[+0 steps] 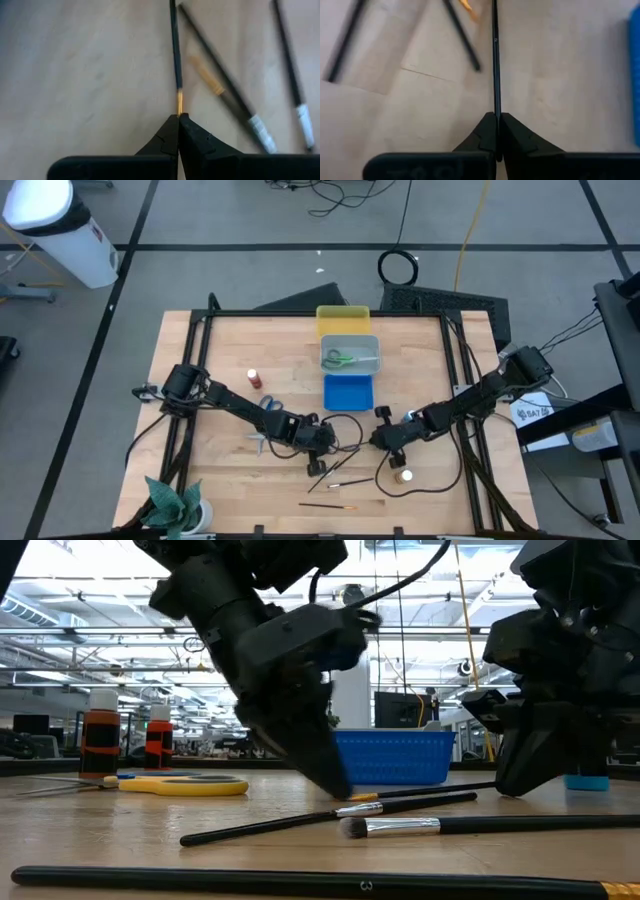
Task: Pick & Place Paint Supplies
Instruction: Put the top gold paint brush into the yellow bin
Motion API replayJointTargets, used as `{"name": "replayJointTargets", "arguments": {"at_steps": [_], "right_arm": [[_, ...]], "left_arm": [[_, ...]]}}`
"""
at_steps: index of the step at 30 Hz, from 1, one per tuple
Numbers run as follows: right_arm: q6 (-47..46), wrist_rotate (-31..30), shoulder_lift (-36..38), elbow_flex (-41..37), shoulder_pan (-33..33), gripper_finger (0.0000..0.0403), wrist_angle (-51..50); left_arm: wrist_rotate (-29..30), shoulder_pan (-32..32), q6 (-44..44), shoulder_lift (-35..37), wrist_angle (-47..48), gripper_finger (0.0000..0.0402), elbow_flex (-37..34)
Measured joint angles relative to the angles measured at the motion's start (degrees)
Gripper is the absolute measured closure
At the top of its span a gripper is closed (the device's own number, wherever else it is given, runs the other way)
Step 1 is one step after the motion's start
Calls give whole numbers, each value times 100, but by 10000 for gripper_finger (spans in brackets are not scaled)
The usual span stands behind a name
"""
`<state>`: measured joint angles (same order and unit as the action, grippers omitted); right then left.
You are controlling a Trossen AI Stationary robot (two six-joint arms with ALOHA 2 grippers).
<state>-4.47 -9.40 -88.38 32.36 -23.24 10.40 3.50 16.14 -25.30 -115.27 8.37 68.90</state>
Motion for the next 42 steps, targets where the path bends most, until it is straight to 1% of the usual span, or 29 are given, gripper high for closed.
{"name": "replayJointTargets", "arguments": {"at_steps": [2,4,7,11,14,18,22,25,28,31,33,35,37,39,42], "right_arm": [[98,-12,56,-11,9,400,96],[118,-103,91,19,16,400,145],[85,-106,101,89,36,401,124],[90,-107,126,358,35,401,171],[251,-111,297,548,43,402,149],[591,-256,740,660,155,402,115],[698,-276,1291,664,579,402,-219],[724,-258,1587,662,1033,402,-565],[976,-248,1840,660,1579,402,-809],[1232,-234,2089,660,2287,402,-919],[1433,-150,2216,660,2882,402,-917],[1616,207,2264,703,3601,402,-941],[1726,727,2224,848,4360,402,-950],[1831,1230,2051,1058,5048,402,-941],[1961,1734,1632,1369,5826,403,-1013]], "left_arm": [[118,14,166,271,131,394,-30],[275,41,323,584,-9,394,7],[534,100,593,1022,31,394,16],[1034,204,1250,1596,-62,394,5],[1442,238,1780,2007,-113,394,20],[1505,97,2366,2366,-109,394,16],[1491,-258,2761,2546,-290,394,23],[1457,-607,2853,2553,-362,394,-7],[1212,-1009,2992,2568,-920,394,-158],[948,-1425,3005,2548,-1331,394,-365],[843,-1691,3009,2546,-1642,394,-451],[750,-1940,3008,2560,-1924,394,-496],[579,-2172,3008,2564,-2030,394,-523],[387,-2390,3008,2560,-2055,394,-526],[156,-2722,3029,2560,-2034,394,-526]]}}
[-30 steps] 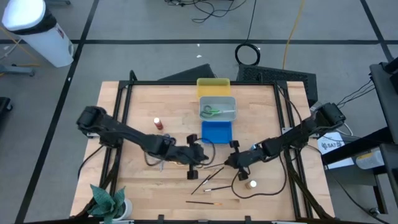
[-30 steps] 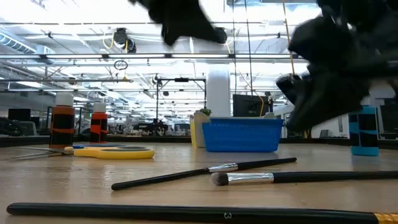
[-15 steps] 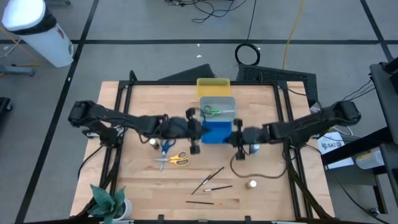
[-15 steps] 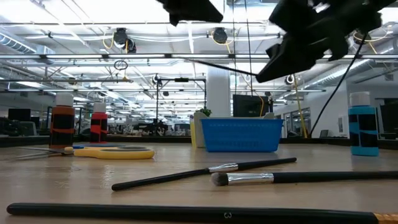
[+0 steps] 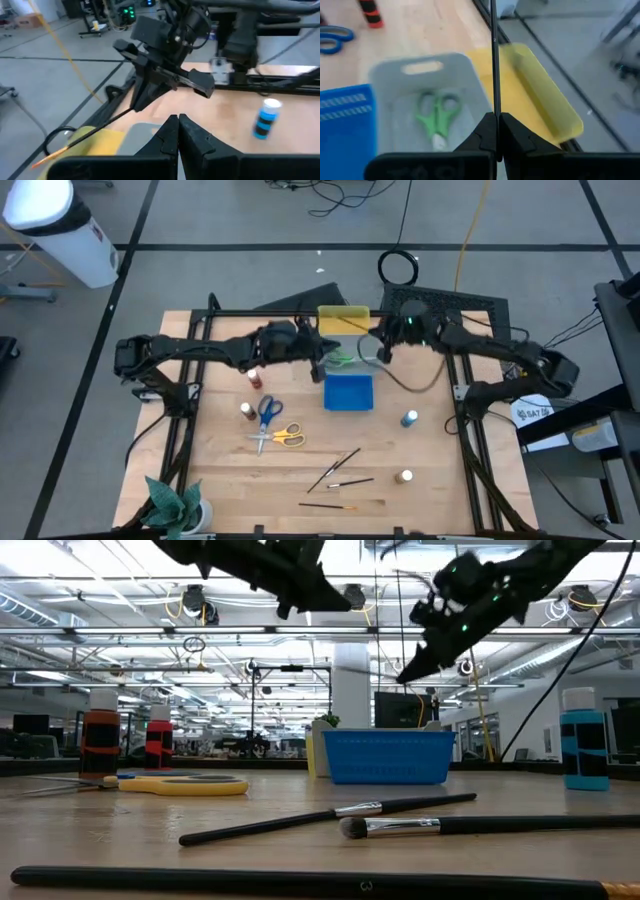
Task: Pick & Place Paint Supplies
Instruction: Put the top gold paint brush into the yellow bin
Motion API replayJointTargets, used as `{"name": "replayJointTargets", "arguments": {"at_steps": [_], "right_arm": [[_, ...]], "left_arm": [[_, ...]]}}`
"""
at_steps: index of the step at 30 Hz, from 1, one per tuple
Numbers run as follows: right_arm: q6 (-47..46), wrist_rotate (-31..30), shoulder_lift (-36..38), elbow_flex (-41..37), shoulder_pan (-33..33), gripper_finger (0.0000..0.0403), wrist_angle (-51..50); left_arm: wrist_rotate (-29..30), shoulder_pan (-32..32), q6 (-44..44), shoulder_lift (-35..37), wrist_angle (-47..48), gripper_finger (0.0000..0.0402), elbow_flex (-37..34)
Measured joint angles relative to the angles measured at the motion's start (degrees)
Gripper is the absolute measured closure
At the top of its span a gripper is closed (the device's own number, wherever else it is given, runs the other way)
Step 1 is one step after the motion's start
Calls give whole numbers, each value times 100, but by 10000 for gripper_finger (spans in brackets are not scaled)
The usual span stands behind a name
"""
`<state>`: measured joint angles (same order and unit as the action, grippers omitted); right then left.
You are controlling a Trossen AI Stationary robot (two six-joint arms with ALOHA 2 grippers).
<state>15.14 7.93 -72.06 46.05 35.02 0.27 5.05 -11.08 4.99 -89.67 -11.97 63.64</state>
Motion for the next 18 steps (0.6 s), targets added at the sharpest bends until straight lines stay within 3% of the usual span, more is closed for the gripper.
{"name": "replayJointTargets", "arguments": {"at_steps": [4,9,18], "right_arm": [[12,577,-823,342,561,403,71],[59,572,-1616,653,714,403,156],[59,572,-1805,777,716,375,520]], "left_arm": [[-198,-352,-93,0,124,394,0],[-362,-614,-120,0,182,394,0],[-375,-700,-117,0,335,394,0]]}}
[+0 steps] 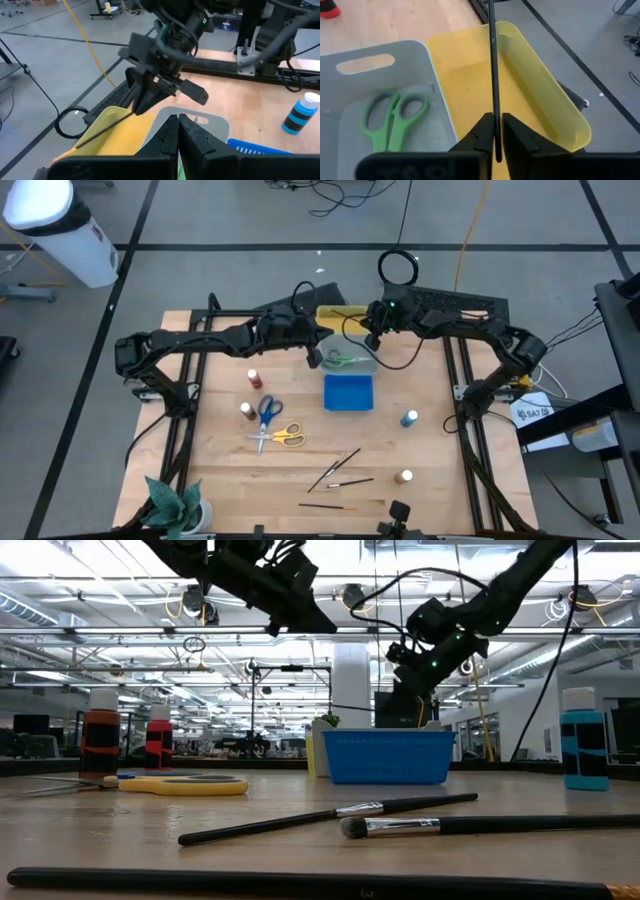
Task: Pick & Place Paint Supplies
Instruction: Put the top gold paint brush into the yellow bin, then put the bottom silver paint brush into the yellow bin
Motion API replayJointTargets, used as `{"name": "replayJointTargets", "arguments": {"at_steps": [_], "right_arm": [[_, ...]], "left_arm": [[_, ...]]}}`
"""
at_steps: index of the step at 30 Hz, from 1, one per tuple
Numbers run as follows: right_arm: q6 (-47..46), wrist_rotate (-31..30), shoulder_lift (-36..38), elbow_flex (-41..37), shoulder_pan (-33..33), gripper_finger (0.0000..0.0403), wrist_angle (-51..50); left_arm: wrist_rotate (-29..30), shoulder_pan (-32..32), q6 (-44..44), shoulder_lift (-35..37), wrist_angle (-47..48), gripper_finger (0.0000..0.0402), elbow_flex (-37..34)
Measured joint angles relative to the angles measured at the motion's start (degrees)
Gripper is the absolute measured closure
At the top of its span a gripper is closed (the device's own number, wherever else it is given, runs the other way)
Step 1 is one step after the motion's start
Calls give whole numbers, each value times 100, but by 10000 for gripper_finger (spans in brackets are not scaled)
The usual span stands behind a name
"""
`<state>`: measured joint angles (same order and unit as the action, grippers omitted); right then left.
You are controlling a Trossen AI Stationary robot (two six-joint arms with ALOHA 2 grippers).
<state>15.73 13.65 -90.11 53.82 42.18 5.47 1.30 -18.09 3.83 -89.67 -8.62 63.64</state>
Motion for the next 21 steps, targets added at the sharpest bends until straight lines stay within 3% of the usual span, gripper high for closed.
{"name": "replayJointTargets", "arguments": {"at_steps": [14,17,21], "right_arm": [[-339,-31,292,-16,-446,238,73],[-413,-13,728,-9,-849,222,-208],[-408,-3,1369,-11,-1757,217,-669]], "left_arm": [[-20,55,-162,0,637,390,4],[-70,230,-85,0,1053,365,7],[-365,800,-191,-108,1147,300,-146]]}}
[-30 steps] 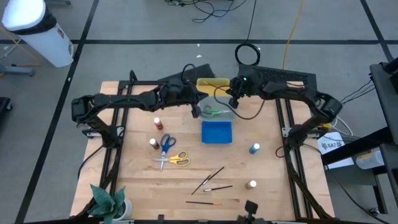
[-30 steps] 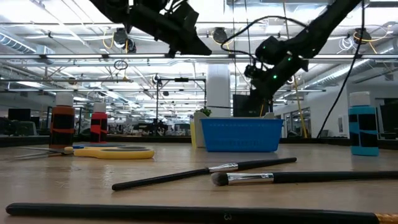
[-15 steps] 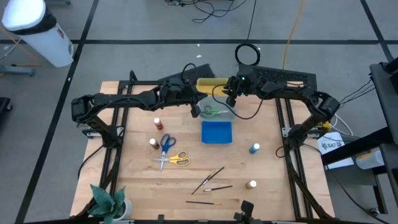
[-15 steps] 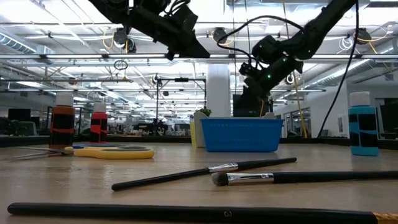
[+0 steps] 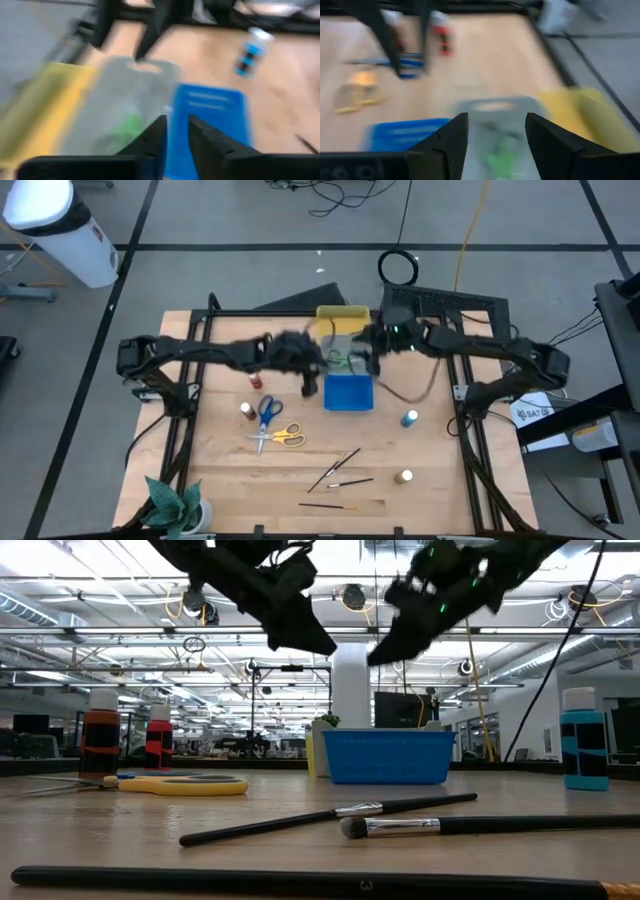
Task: Pick & Place Paint Supplies
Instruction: Put the bottom silver paint brush into the yellow bin
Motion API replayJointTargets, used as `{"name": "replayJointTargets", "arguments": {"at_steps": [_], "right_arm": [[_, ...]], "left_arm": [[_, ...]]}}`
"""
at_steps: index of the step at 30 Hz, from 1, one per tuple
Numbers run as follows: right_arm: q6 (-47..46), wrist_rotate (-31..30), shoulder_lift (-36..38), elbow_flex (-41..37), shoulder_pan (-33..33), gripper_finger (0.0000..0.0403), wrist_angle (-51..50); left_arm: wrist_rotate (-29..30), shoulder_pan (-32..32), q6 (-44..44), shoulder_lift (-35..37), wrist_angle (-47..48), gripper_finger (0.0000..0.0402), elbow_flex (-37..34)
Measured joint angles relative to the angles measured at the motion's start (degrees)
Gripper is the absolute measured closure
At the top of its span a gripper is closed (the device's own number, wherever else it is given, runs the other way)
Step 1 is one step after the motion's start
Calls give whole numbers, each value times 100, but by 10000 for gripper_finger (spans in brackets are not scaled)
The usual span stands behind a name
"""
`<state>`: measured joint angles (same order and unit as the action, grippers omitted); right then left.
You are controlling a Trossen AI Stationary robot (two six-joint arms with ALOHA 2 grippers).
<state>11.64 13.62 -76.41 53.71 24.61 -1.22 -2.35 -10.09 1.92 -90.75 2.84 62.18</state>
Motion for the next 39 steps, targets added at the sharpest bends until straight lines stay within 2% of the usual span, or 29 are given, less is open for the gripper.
{"name": "replayJointTargets", "arguments": {"at_steps": [5,8,10,12,16,20,24,31,36,39], "right_arm": [[-324,-96,530,-97,-1395,227,-363],[-449,-624,742,-310,-2244,236,-315],[-456,-895,783,-476,-2739,241,-306],[-455,-908,798,-703,-3153,244,-236],[-471,-904,656,-1162,-3784,245,404],[-258,-915,549,-1413,-4110,242,651],[-276,-913,566,-1408,-4195,245,704],[-496,-925,576,-1412,-4202,247,678],[-499,-934,576,-1412,-4202,252,698],[-500,-998,576,-1412,-4200,255,702]], "left_arm": [[-129,902,-432,-222,28,222,-322],[-123,1484,-703,-418,-25,194,-495],[-40,1837,-816,-631,-17,184,-558],[122,2162,-1003,-905,-231,178,-558],[238,2626,-1488,-1480,-1097,178,-550],[221,2786,-1916,-2002,-2150,187,-513],[28,2726,-2192,-2293,-2670,200,-459],[-562,2578,-2192,-2482,-2739,236,-459],[-443,2578,-1664,-2522,-2709,269,-457],[69,2679,-1155,-2379,-2575,301,-436]]}}
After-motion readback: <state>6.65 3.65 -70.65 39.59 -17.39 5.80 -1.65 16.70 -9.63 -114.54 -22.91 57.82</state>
